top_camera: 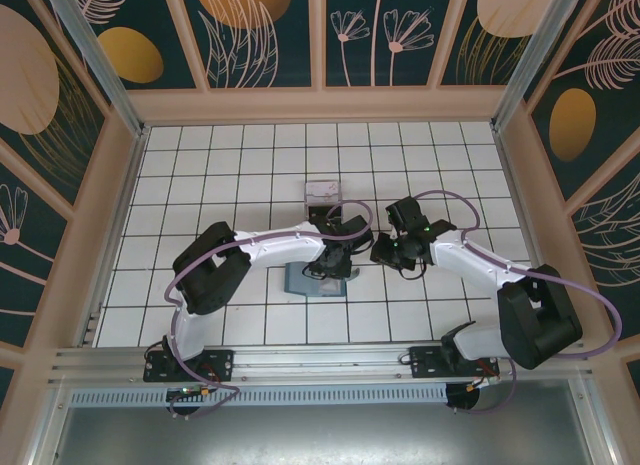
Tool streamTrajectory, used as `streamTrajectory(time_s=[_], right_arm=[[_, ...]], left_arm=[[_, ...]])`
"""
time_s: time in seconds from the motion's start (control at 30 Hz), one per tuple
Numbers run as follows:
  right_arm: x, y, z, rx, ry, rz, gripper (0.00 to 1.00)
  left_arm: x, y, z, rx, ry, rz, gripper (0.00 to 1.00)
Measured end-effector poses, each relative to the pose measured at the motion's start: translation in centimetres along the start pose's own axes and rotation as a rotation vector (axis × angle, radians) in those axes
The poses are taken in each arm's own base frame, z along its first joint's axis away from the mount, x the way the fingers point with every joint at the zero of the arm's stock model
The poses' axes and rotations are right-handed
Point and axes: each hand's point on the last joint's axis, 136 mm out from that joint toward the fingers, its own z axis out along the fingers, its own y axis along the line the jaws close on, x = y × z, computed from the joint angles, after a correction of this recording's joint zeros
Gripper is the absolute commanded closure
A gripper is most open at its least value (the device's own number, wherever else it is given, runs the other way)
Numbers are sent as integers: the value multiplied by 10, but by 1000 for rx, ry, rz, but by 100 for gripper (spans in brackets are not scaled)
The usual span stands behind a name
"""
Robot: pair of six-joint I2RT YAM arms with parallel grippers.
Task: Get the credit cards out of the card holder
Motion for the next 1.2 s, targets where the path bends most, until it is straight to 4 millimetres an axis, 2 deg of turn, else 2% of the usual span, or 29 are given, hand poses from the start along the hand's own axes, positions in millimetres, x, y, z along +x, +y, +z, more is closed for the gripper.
streamTrajectory(time_s=[0.17,0.4,0.63,0.9,1.07,1.2], right_arm=[[1,4,0,-7,2,-8,77],[-1,22,-3,-41,4,-39,77],[0,32,-1,-87,18,-41,77],[23,66,18,-185,108,-62,79],[41,73,39,-186,181,-68,80],[47,77,46,-201,211,-68,81]], left_arm=[[-4,4,-13,3,-32,-3,81],[-9,-2,-38,108,-91,-20,83],[-9,-2,-38,216,-95,-64,83],[-6,17,-36,309,-93,-136,83],[-6,17,-43,366,-106,-148,83],[-6,15,-48,396,-117,-149,82]])
